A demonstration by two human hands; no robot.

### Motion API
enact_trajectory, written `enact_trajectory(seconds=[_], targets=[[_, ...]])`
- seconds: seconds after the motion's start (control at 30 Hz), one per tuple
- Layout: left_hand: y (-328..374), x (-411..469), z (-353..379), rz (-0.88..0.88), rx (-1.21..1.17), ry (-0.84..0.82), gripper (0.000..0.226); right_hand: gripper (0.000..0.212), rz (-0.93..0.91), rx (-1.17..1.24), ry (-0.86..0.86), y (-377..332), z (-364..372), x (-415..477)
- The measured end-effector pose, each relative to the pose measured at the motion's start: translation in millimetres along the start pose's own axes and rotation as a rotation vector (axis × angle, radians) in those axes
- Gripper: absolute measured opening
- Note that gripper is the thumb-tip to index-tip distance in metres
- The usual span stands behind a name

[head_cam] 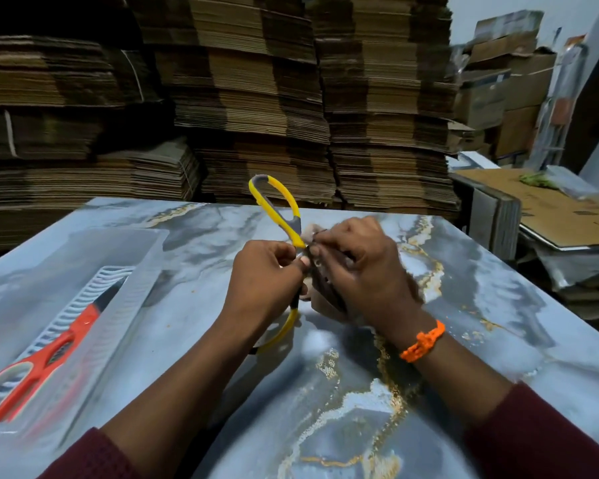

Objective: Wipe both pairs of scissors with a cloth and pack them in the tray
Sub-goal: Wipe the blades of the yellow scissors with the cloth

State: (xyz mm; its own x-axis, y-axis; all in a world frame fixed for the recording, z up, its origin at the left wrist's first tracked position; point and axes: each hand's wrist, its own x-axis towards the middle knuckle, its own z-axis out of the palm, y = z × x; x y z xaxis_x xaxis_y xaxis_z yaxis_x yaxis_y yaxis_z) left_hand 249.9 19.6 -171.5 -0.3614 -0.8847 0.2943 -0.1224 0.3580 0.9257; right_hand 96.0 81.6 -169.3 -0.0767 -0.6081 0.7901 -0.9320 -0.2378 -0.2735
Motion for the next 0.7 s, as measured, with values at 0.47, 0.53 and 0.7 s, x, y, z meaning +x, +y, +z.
enact_trajectory(seconds=[0.47, 0.53, 0.7], targets=[[-1, 1, -2, 0.058, 0.076, 0.003, 0.026, 0.017, 0.018, -0.047, 0.077, 0, 8, 8], [0, 2, -2, 0.064, 0.068, 0.0, 0.024, 0.015, 0.112, -0.076, 0.128, 18, 7, 16], [4, 0, 5, 0.058, -0.06, 0.034, 0.024, 0.013, 0.273, -0.05, 0.263, 48, -12, 10]])
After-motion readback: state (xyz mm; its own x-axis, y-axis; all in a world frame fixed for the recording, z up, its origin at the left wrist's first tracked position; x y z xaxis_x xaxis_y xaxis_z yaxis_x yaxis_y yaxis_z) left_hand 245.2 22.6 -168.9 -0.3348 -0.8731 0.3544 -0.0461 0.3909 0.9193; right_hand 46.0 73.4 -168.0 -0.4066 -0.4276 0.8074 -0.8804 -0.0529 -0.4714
